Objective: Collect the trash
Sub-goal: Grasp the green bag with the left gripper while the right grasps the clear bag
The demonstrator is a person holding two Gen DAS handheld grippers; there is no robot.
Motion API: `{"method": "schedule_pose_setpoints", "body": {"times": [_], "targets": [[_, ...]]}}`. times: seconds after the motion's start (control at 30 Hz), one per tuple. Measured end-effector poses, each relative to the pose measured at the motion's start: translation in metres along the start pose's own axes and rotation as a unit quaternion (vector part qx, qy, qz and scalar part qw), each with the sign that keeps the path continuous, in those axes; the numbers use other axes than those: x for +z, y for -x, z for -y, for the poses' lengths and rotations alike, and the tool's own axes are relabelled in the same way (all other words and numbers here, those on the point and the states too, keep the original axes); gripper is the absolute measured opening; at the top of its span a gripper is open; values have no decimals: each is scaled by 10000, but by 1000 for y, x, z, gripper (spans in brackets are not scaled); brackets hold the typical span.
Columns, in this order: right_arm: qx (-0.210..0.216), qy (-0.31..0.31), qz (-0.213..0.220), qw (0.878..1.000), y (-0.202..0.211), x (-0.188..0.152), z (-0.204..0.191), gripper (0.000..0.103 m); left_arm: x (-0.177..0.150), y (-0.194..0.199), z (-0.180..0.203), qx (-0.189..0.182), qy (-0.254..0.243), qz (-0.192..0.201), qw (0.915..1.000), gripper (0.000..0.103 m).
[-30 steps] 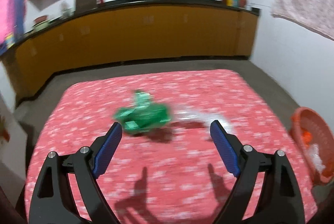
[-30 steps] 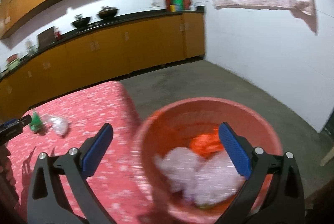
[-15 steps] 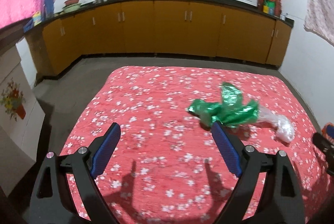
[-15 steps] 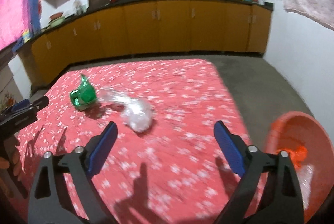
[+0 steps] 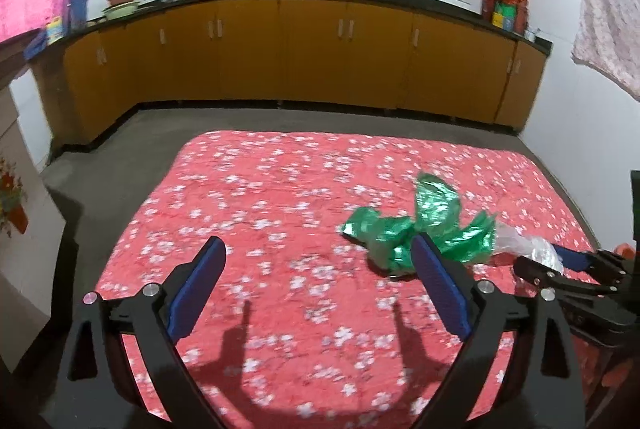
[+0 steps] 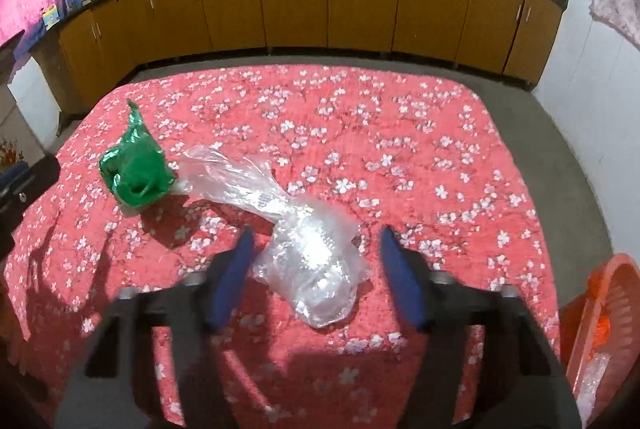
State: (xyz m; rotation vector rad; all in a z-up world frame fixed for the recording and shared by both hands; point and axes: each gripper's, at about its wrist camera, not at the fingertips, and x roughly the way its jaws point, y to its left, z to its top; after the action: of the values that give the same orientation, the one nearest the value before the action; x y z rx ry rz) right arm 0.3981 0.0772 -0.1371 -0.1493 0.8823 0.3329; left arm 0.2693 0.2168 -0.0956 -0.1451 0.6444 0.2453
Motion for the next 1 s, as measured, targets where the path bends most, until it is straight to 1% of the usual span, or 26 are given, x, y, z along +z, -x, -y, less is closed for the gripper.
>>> {"method": "schedule_pose_setpoints", "body": {"times": [0.03, 0.13, 0.33, 0.4, 0.5, 0.63, 0.67, 0.7, 0.8, 0.93, 1.0], "targets": [[35, -43, -74, 10000, -2, 0, 3, 39, 0, -3, 5, -63, -61, -34, 10000, 93], [59, -200, 33, 9998, 4, -5, 11, 35, 1, -8, 18, -159, -204, -60, 9996, 97], [-36, -692, 130, 9975, 20, -19, 41, 34, 3, -20, 47, -338, -562, -185, 9977, 98], [-37, -847, 108, 9963, 22, -23, 51, 34, 4, -26, 56, -300, -688, -238, 9969, 98], [-19, -1003, 81, 9949, 21, -26, 62, 34, 6, -39, 65, -141, -816, -412, 9957, 98], [25, -1075, 77, 9942, 19, -28, 68, 34, 7, -53, 70, -201, -843, -612, 9944, 98], [32, -1077, 78, 9942, 18, -28, 69, 34, 8, -58, 71, -240, -850, -691, 9937, 94], [38, -1076, 79, 9942, 18, -28, 69, 34, 8, -60, 71, -263, -841, -733, 9934, 87], [49, -1066, 83, 9943, 20, -30, 67, 34, 10, -68, 70, -314, -782, -870, 9926, 76], [63, -1085, 85, 9940, 21, -31, 67, 34, 10, -71, 66, -381, -682, -935, 9926, 67], [56, -1080, 83, 9941, 21, -32, 67, 34, 11, -71, 64, -386, -652, -940, 9927, 58]]}}
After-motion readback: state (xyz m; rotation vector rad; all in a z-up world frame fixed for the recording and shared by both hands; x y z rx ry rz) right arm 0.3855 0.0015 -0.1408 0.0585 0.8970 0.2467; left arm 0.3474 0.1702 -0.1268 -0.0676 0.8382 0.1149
